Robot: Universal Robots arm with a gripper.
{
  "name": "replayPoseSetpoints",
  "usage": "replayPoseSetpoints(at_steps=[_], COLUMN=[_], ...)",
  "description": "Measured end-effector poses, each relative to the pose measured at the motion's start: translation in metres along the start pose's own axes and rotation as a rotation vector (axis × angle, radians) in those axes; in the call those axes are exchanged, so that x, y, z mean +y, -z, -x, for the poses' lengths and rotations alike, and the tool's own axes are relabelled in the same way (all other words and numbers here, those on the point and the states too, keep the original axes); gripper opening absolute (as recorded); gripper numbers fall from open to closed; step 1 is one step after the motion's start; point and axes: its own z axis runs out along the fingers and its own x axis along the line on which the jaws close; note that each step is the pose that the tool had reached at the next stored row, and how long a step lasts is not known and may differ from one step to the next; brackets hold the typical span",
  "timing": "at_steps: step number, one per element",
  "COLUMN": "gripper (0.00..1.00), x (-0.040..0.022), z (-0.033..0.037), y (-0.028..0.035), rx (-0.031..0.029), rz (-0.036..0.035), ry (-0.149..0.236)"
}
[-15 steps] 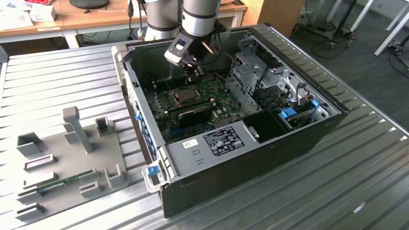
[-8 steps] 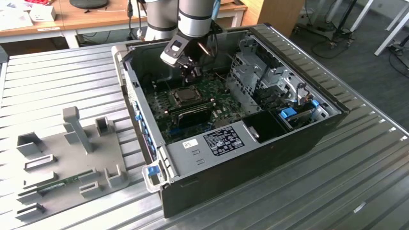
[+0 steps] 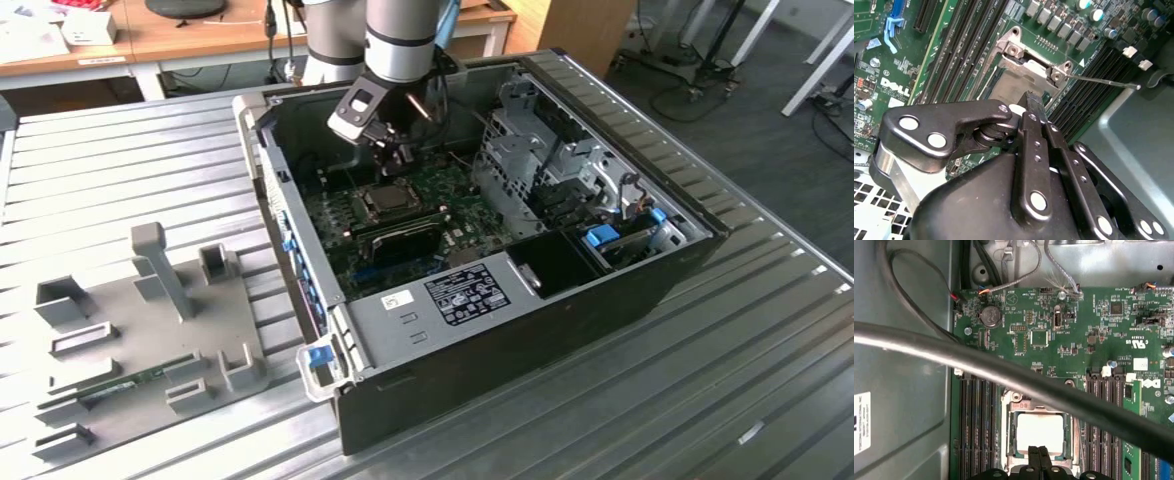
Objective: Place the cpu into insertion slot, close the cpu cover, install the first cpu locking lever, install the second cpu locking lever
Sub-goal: 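Close the cpu cover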
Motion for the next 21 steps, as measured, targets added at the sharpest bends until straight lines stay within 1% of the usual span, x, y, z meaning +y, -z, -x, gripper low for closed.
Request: replayPoseSetpoints(at_steps=[7, 8, 21], gripper=[0.1, 0.1, 0.1], x=[-0.0002, -0.0003, -0.0002], z=[0.0001, 0.0001, 0.0001], y=[0.0, 0.0, -0.0012], rx=[-0.0001, -0.0004, -0.0041], rz=[-0.0002, -0.0007, -0.0097], ry=[0.005, 0.017, 0.253])
